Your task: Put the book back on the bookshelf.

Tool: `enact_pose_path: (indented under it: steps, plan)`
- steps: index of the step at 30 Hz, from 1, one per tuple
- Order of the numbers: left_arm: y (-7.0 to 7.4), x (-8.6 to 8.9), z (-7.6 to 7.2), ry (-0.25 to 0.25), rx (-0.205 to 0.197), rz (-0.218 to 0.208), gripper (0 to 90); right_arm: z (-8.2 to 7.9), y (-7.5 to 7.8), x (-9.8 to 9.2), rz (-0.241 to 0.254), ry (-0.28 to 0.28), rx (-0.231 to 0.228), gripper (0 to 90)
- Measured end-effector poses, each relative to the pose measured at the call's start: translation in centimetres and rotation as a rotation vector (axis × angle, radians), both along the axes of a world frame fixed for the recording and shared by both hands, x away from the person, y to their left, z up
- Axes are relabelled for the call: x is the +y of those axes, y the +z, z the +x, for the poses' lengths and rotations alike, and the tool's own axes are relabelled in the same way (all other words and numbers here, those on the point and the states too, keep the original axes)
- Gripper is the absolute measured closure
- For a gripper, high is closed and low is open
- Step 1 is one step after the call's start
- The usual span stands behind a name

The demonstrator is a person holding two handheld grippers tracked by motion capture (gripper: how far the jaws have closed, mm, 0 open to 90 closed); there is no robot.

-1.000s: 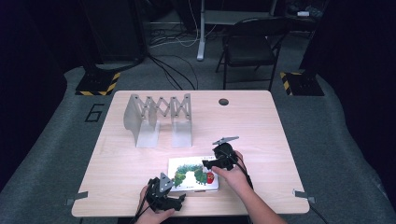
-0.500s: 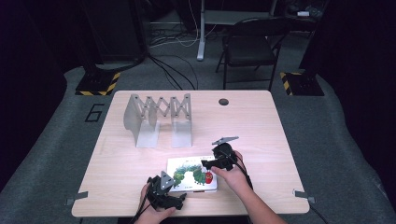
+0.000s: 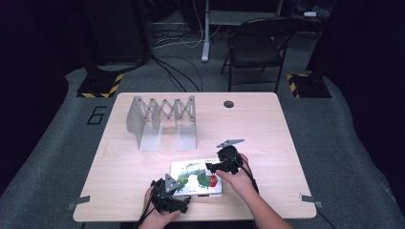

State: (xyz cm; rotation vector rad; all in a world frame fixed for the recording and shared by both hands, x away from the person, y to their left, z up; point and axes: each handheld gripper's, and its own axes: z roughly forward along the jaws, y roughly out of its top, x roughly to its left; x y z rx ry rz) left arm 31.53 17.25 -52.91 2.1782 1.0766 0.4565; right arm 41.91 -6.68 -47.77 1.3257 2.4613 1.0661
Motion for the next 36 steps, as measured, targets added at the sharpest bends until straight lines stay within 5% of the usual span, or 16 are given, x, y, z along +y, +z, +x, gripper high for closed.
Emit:
enact_pose_path:
  steps: [17,21,36]
  plan:
    - [0.14,-0.46,0.04,0.032,0.003,0.014,0.0,0.07,0.14,0.04,-0.012,0.009,-0.018,33.1]
    - [0.24,-0.63,-0.17,0.019,-0.031,0.036,1.0,0.16,0.11,-0.07,-0.021,0.016,-0.018,33.2]
    - [0.43,-0.85,0.23,0.006,-0.018,0.056,0.0,-0.13,0.55,0.07,-0.005,0.002,-0.035,33.8]
